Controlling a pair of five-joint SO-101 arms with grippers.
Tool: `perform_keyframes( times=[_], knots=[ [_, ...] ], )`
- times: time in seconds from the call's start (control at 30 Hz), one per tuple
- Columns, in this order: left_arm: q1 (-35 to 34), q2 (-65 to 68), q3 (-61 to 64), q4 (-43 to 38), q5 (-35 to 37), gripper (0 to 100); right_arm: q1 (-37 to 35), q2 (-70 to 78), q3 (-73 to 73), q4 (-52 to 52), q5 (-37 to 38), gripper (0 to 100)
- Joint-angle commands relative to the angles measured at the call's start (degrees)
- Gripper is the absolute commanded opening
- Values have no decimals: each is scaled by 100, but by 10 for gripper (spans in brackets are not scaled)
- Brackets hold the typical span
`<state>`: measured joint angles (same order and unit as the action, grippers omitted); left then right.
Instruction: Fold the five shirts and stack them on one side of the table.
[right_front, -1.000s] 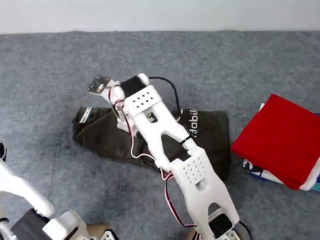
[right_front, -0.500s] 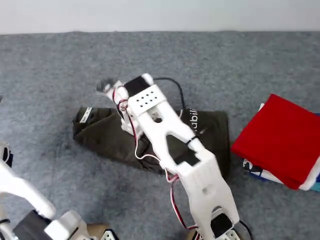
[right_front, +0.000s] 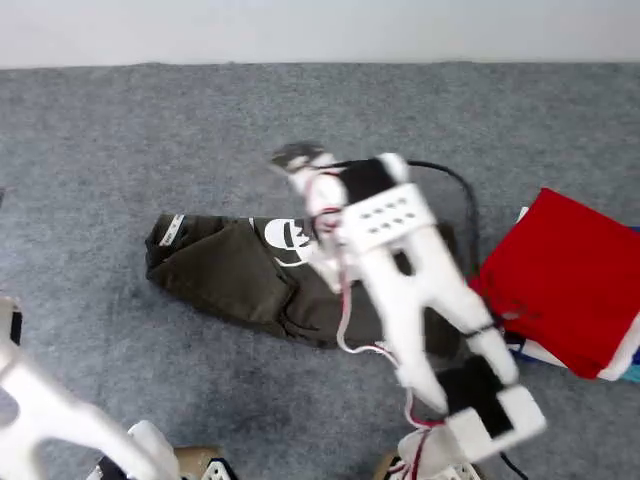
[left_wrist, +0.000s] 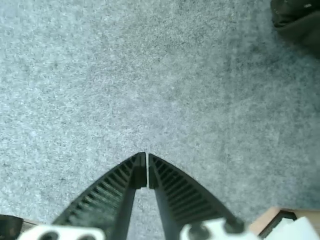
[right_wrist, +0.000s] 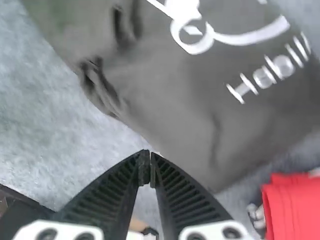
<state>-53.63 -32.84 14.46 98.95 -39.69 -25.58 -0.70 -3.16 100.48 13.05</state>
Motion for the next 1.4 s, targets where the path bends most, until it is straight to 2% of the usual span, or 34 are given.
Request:
perform_keyframes(
  times=[0.0,0.17,0.23,0.4,0.6,0.77,1.2,1.37],
  knots=[
    [-9,-273,-84,149,-18,14,708,-708,519,119,-44,9],
    [18,-633,435,141,-18,14,1613,-892,1468,-884,-62,17],
    [18,-756,646,141,-18,14,1851,-866,1793,-1349,-88,58],
    [26,-870,910,141,-18,14,1991,-857,2541,-2422,-422,223],
    [26,-879,884,132,-18,14,2035,-848,3059,-3433,-571,236],
    [26,-888,875,53,-26,14,2325,-426,3130,-3749,-563,237],
    [35,-853,884,-149,-44,14,2360,752,3130,-4444,-624,237],
    [35,-853,892,-229,-53,14,2396,954,2936,-4303,-1029,236]
  ],
)
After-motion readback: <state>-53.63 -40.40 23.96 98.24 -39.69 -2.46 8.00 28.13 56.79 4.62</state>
